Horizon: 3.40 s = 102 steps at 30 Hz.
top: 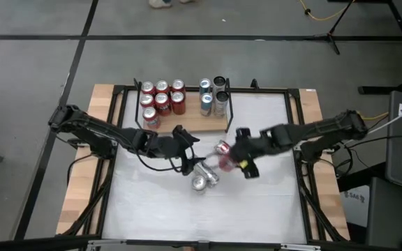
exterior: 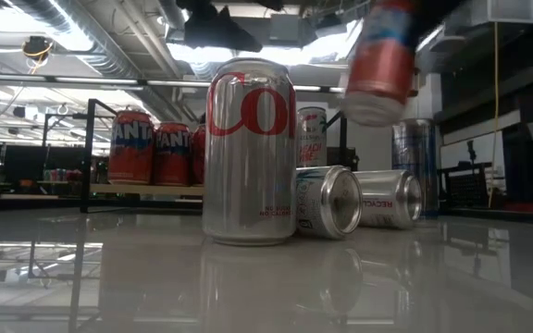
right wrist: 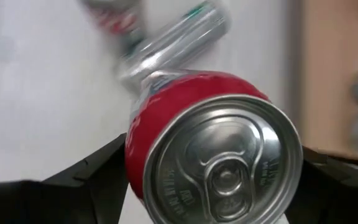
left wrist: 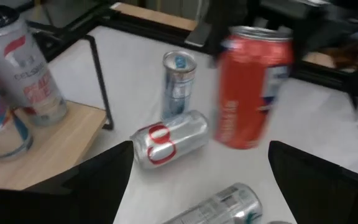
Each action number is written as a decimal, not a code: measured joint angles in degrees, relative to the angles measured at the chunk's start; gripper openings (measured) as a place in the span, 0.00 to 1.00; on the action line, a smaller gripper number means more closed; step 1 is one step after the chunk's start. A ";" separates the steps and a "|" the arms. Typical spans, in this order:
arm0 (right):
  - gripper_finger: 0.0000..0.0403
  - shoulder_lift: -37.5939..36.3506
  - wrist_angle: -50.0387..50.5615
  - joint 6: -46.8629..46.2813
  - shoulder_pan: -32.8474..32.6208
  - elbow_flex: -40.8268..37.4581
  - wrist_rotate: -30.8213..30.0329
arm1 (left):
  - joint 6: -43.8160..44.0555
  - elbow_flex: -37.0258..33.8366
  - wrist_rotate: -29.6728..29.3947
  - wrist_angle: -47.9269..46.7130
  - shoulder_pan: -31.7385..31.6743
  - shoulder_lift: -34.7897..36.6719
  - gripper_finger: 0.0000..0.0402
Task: Place canned beverage on shelf
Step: Put the red soda can on the shelf aligned with the other red soda cans
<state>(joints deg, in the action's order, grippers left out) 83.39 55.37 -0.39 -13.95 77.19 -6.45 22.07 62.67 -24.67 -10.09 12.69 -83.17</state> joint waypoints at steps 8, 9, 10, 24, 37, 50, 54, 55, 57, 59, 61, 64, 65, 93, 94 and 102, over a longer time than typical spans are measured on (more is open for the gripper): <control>0.79 7.95 0.06 15.07 10.41 10.68 -0.03 | -3.52 0.02 5.30 -8.27 -4.90 7.71 0.91; 0.79 9.35 0.12 16.99 11.39 11.95 0.01 | -3.66 0.00 5.39 -10.44 -5.35 8.78 0.91; 0.79 10.85 0.12 18.74 12.34 13.25 0.13 | -3.68 0.00 5.56 -11.85 -5.83 9.74 0.91; 0.79 29.68 -0.89 32.33 19.27 24.95 3.84 | -1.64 0.00 5.75 -28.75 -7.17 18.58 0.91; 0.79 35.90 -1.09 34.73 19.22 24.95 4.56 | -1.69 0.00 5.75 -28.94 -7.00 18.68 0.91; 0.79 35.87 -2.53 35.24 19.22 24.95 4.56 | -1.69 0.00 5.73 -28.94 -7.00 18.68 0.91; 0.79 35.87 -2.67 35.23 19.22 24.95 4.58 | -1.69 0.00 5.73 -28.94 -7.00 18.68 0.91; 0.79 35.88 -2.68 35.23 19.22 24.95 4.58 | -1.69 0.00 5.71 -28.94 -7.00 18.68 0.91; 0.79 36.17 -2.90 35.23 19.22 24.95 4.58 | -1.69 0.00 5.71 -28.92 -7.00 18.68 0.91; 0.79 36.54 -2.83 35.24 19.22 24.95 4.58 | -1.69 0.00 5.71 -28.92 -7.00 18.67 0.91; 0.79 37.01 -3.23 35.24 19.22 25.09 4.60 | -1.69 0.00 5.71 -28.90 -7.00 18.65 0.91; 0.79 37.32 -3.28 35.23 19.22 25.16 4.58 | -1.69 0.00 5.71 -28.90 -7.00 18.65 0.91; 0.79 37.34 -3.27 35.23 19.22 25.17 4.58 | -1.69 0.00 5.71 -28.90 -7.00 18.65 0.91; 0.98 37.16 -0.80 35.19 19.22 27.25 3.03 | -1.70 0.00 5.71 -28.87 -6.98 18.65 0.91; 0.98 36.95 0.39 35.19 19.22 28.17 3.03 | -1.72 0.00 5.71 -28.86 -6.98 18.65 0.91; 0.98 36.71 9.78 35.19 19.22 38.08 3.03 | -2.14 0.00 7.64 -28.33 -6.95 18.63 0.91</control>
<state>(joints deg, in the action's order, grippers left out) 120.10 65.14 34.81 5.28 115.27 -3.42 19.93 62.67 -17.03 -38.42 5.74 -64.53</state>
